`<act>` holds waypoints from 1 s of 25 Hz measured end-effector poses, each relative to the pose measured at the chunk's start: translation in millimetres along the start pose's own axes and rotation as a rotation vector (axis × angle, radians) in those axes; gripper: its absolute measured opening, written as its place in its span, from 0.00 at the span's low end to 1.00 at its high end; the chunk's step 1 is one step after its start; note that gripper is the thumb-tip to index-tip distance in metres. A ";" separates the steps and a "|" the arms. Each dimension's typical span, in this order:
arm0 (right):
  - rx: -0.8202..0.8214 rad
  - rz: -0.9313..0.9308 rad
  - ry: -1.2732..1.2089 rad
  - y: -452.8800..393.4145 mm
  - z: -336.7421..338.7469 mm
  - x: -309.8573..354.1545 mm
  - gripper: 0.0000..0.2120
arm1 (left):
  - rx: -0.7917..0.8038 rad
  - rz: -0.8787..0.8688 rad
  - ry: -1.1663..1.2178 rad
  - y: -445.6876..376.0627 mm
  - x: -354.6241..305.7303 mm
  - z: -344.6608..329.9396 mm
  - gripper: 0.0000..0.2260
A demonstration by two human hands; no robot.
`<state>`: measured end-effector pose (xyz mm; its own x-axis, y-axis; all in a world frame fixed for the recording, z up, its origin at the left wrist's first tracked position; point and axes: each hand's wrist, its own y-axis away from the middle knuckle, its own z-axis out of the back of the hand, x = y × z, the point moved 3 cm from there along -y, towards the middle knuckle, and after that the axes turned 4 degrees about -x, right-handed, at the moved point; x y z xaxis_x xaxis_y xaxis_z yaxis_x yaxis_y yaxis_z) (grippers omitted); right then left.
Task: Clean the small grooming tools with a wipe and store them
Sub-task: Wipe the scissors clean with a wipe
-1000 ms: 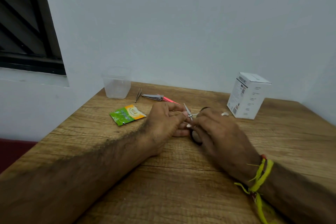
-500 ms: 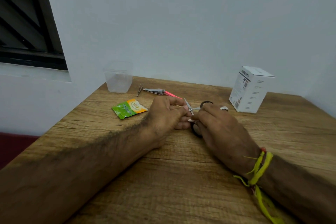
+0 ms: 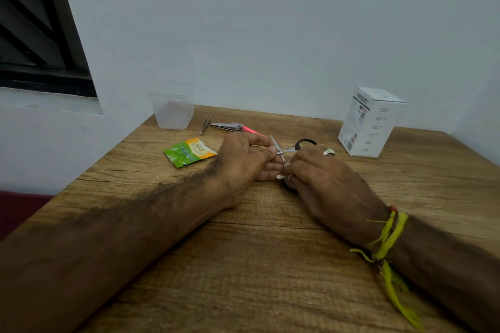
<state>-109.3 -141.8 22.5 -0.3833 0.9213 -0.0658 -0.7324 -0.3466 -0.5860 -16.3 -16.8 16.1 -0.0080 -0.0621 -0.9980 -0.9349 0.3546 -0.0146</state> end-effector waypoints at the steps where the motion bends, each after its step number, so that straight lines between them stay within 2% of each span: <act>1: 0.014 0.032 -0.012 0.3 0.5 0.7 0.08 | -0.005 -0.003 0.003 -0.8 -0.1 1.5 0.06; 4: 0.068 0.071 -0.056 4.3 7.0 -2.0 0.12 | -0.002 -0.003 0.012 -0.6 0.2 0.2 0.06; 8: 0.086 0.095 -0.070 7.8 10.9 -3.6 0.09 | 0.012 -0.011 -0.005 -0.5 0.4 0.1 0.06; 12: 0.082 0.080 -0.075 10.0 15.9 -6.8 0.13 | 0.012 -0.002 -0.033 -0.9 2.1 1.3 0.08; 15: 0.110 0.080 -0.095 8.0 15.8 -11.8 0.10 | 0.018 -0.008 -0.020 -3.2 0.9 0.5 0.08; 19: 0.083 0.075 -0.111 9.0 13.6 -15.6 0.14 | 0.000 -0.008 -0.029 -4.1 0.1 2.6 0.08; 25: -0.018 0.023 -0.078 5.5 6.6 -12.4 0.12 | 0.008 -0.004 -0.031 -2.7 2.3 2.2 0.06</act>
<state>-112.3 -156.2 25.4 -0.4429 0.8964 -0.0163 -0.7130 -0.3632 -0.5998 -13.1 -15.8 13.8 0.0068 -0.0351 -0.9994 -0.9321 0.3617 -0.0190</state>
